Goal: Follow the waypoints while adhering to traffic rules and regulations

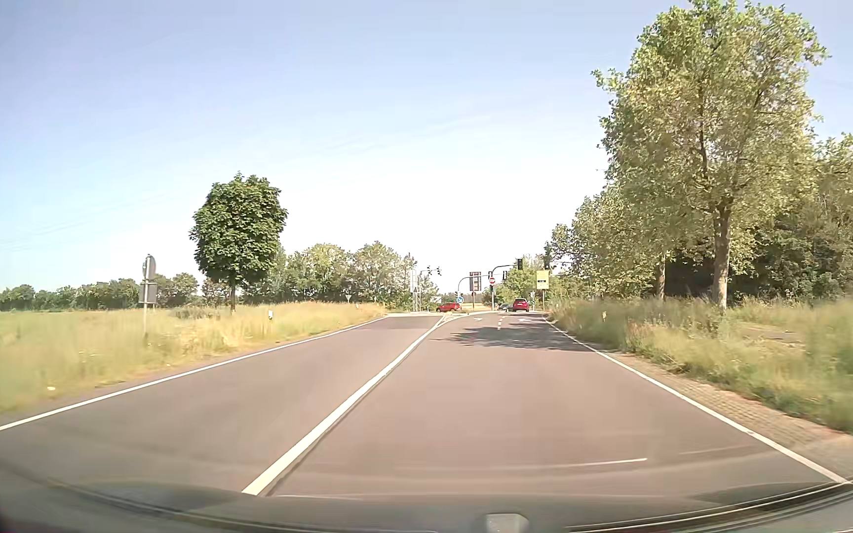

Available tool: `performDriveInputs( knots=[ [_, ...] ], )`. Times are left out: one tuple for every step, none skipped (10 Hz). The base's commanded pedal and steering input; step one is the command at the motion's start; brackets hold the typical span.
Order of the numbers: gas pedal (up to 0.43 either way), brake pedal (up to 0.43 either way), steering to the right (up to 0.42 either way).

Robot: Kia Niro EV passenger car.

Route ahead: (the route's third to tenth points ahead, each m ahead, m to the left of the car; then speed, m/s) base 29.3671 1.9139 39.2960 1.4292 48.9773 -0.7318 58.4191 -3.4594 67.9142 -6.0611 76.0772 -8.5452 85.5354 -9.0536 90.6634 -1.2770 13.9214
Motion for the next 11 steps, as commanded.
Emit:
performDriveInputs(
  knots=[
    [0.0, 0.03, 0.007],
    [0.0, 0.03, 0.008],
    [0.0, 0.03, 0.007],
    [0.0, 0.03, 0.008],
    [0.0, 0.03, 0.007],
    [0.0, 0.03, 0.007],
    [0.0, 0.03, 0.007],
    [0.0, 0.03, 0.007],
    [0.0, 0.03, 0.007],
    [0.0, 0.03, 0.007],
    [0.0, 0.03, 0.007]
  ],
)
